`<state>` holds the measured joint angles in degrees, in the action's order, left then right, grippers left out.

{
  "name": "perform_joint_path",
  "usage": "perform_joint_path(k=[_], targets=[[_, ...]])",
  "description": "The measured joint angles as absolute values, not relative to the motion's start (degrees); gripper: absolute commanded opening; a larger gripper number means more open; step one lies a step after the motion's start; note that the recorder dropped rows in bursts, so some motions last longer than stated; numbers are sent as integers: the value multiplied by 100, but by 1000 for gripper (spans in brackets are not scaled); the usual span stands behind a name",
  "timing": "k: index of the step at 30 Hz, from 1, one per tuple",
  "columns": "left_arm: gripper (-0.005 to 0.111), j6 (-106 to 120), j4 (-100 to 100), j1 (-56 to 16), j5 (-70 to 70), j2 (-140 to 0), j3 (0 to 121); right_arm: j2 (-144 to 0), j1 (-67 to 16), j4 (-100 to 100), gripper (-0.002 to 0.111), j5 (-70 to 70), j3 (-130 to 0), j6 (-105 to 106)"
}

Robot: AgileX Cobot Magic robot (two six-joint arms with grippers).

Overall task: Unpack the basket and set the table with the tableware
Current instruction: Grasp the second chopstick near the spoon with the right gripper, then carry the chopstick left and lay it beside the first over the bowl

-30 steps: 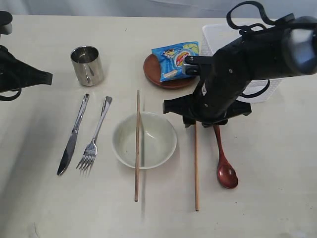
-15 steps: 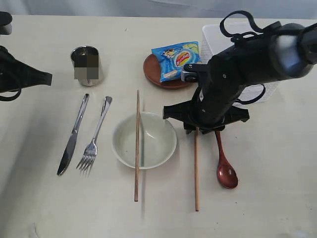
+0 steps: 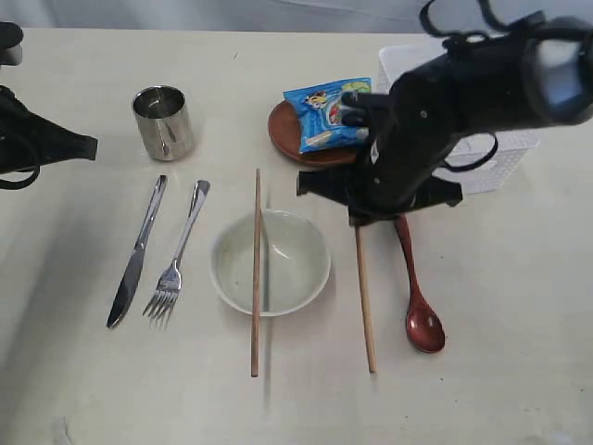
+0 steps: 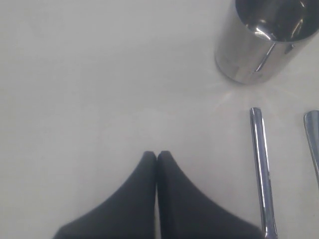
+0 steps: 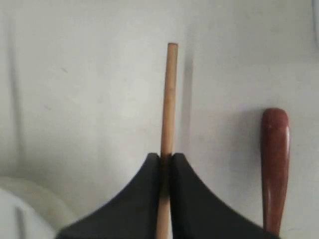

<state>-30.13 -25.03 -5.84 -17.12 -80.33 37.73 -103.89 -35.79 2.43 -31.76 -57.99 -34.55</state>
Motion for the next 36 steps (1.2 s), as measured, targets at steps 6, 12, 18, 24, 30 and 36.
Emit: perform_joint_path(k=[6,12,18,24,30,36], targets=[[0,-3013,-2503,-584,-1712,-8033,3773,-9848,-3618,156,0,-3590,-6632,-3455],[0,-3013,-2503,-584,-1712,-8033,3773,-9837,-3987,-75,0,-3744,-6822,-3455],[0,-3013,-2503,-584,-1733,-8033,3773,-10122,-4145,-521,0,-3763,-6761,-3455],[0,-3013,-2503,-584,-1742,-8033,3773,-10529,-4145,-701,0,-3684,-6711,-3455],[0,-3013,-2503,-584,-1754,-8033,3773,-10591,-4155,-726,31,-3426,-6711,-3455],[0,-3013,-2503,-584,-1764,-8033,3773,-10591,-4155,-726,50,-3371,-6711,-3425]])
